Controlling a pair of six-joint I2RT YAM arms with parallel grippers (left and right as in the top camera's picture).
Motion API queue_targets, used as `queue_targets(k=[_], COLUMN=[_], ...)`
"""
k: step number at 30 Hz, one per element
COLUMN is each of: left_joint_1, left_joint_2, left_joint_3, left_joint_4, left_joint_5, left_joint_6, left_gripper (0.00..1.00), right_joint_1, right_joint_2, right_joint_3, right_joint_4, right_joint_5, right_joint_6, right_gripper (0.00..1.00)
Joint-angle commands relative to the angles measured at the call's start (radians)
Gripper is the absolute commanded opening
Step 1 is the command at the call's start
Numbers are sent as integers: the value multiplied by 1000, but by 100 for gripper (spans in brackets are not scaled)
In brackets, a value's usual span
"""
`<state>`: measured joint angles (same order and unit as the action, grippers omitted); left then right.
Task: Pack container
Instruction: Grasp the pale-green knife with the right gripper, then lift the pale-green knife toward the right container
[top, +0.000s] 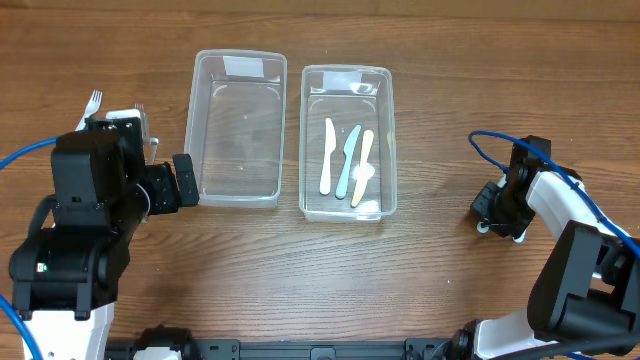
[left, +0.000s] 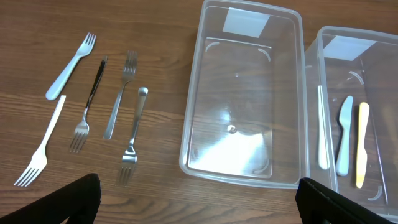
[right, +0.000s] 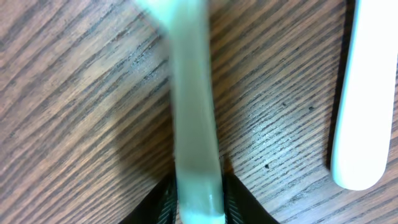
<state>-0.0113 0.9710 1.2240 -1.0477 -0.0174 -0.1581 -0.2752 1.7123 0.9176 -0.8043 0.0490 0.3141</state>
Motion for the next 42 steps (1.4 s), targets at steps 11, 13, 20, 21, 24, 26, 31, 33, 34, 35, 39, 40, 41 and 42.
queue_targets(k=[11, 13, 20, 21, 24, 26, 31, 33, 34, 35, 39, 40, 41, 42], left_joint_1=[5, 5, 5, 5, 5, 5, 5, 5, 5, 5, 5, 5, 5, 5], left_joint_2=[0, 0, 0, 0, 0, 0, 0, 0, 0, 0, 0, 0, 0, 0], left_joint_3=[24, 24, 24, 24, 24, 24, 24, 24, 24, 24, 24, 24, 24, 24], left_joint_4=[5, 5, 5, 5, 5, 4, 4, 4, 4, 4, 4, 4, 4, 4], left_joint_5=[13, 14, 14, 14, 14, 14, 14, 14, 14, 14, 14, 14, 14, 14], left_joint_6=[5, 5, 5, 5, 5, 5, 5, 5, 5, 5, 5, 5, 5, 5], left_gripper=[100, 100, 100, 100, 100, 100, 100, 100, 100, 100, 100, 100, 100, 100], right_joint_1=[104, 172, 538, 589, 648, 652, 577, 535, 525, 512, 465, 454, 441, 420], right_joint_2=[-22, -66, -100, -99, -81, -70, -65, -65, -65, -65, -64, -60, -50, -22], right_joint_3=[149, 249, 672, 677, 676, 673, 673, 673, 673, 673, 673, 676, 688, 727], right_joint_4=[-79, -133, -307, -290, -293, -298, -278, -289, -292, -295, -303, -303, -306, -327], right_joint_5=[-103, -99, -31, -24, -25, -24, -8, 2, 2, 2, -2, -18, -43, -74], right_joint_6=[-23, -35, -87, -87, -70, -67, -50, -53, -53, -53, -58, -75, -88, -107], right_gripper=[4, 4, 4, 4, 4, 4, 4, 8, 14, 23, 34, 36, 37, 37])
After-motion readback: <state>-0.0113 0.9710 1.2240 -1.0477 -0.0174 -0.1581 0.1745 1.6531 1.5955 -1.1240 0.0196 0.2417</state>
